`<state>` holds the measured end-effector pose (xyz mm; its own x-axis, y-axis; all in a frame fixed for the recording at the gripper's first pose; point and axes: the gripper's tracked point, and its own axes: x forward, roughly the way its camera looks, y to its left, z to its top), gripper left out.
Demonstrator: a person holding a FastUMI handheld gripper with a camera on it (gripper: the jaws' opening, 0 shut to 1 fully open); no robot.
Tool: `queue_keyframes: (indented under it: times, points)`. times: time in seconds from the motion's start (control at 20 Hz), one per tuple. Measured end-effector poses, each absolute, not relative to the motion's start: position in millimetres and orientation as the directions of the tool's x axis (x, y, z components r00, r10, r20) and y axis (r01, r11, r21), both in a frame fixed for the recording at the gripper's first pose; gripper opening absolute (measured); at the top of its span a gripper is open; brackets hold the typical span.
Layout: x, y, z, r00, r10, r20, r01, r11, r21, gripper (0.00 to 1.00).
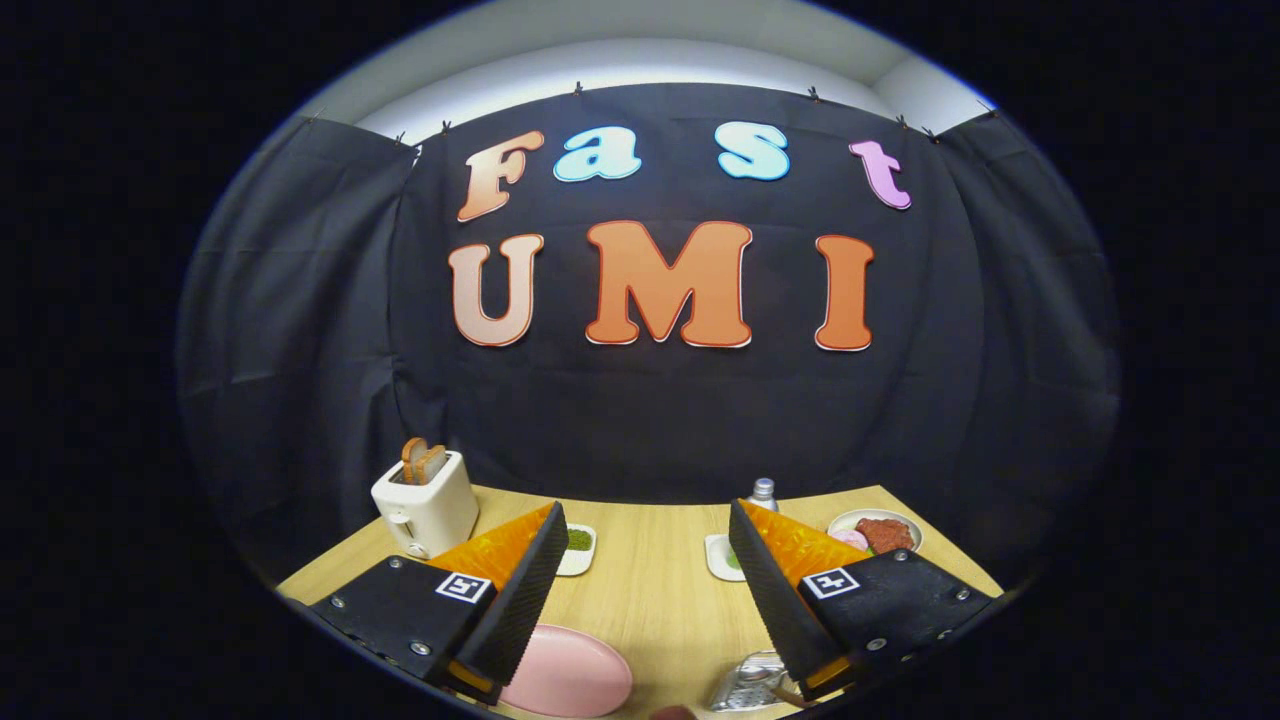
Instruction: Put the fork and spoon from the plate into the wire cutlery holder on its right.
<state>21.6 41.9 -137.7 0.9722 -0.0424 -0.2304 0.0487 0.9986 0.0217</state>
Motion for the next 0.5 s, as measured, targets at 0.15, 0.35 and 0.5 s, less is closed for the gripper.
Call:
queue_keyframes:
  times: [0.15, 0.35, 0.5]
  points:
    - [25, 72, -144, 0.972, -0.012, -0.237, 0.021, 0.999, 0.034, 0.97]
    - [31, 109, -148, 0.973, 0.013, -0.231, -0.002, 0.999, 0.049, 0.97]
    - [32, 135, -164, 0.959, 0.025, -0.281, -0.009, 0.998, 0.057, 0.97]
